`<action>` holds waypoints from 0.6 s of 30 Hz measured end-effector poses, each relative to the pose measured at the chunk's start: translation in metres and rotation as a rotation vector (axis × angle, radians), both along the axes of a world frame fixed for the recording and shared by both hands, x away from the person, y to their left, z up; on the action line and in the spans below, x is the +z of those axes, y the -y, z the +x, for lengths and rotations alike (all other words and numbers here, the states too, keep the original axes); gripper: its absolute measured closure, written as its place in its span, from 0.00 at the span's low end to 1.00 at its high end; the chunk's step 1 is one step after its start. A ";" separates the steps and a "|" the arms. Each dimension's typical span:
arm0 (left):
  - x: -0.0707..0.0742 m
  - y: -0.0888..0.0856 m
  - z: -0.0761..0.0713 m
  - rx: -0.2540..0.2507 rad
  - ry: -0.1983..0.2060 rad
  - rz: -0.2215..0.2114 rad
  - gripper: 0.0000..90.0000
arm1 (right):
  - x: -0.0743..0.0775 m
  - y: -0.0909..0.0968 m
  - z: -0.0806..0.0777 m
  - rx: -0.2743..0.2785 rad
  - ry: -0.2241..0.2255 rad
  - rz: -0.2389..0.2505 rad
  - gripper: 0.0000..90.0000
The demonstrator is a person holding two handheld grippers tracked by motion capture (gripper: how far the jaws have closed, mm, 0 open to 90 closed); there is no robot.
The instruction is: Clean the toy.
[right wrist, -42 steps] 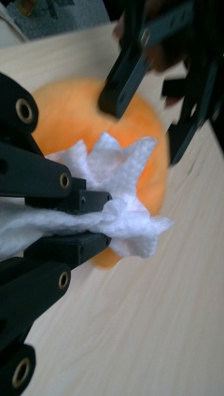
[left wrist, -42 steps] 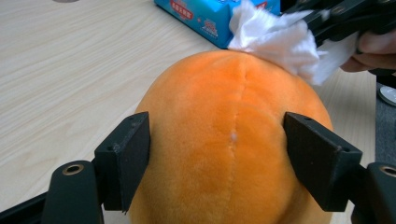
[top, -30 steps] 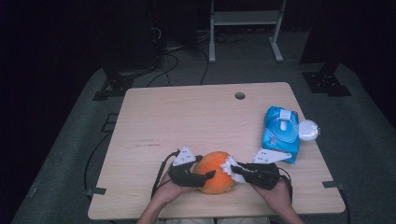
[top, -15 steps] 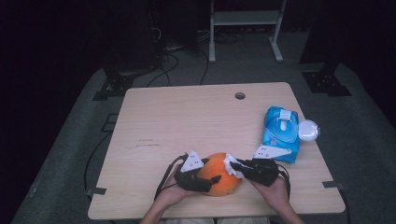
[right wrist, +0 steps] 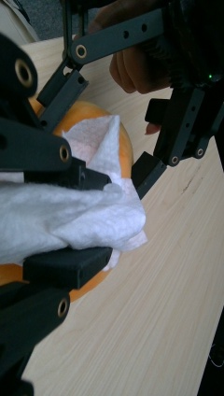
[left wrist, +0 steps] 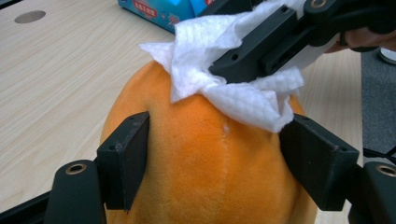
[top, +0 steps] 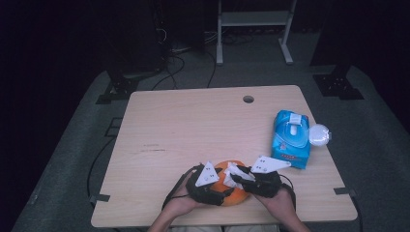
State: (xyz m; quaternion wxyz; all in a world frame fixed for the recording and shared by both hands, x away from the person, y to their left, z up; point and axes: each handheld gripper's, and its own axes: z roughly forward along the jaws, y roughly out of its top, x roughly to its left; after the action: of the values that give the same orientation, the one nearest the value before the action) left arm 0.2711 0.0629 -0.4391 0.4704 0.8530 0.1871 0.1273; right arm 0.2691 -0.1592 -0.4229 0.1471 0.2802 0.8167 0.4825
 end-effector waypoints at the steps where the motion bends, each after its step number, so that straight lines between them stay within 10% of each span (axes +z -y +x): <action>1: 0.000 0.000 0.000 0.000 0.000 -0.002 0.29 | 0.000 0.000 0.000 -0.007 0.005 -0.007 0.83; 13: -0.001 -0.012 0.007 -0.003 -0.039 -0.034 0.30 | -0.006 0.030 0.011 -0.122 -0.061 0.013 0.90; 18: -0.003 -0.026 0.015 0.022 -0.076 -0.069 0.30 | -0.004 0.033 0.009 -0.085 -0.107 0.087 0.90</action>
State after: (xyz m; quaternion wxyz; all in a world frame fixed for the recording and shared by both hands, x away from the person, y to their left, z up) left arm 0.2865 0.0889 -0.4418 0.4907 0.8383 0.2184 0.0934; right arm 0.2777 -0.1925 -0.4272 0.1114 0.3462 0.7889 0.4953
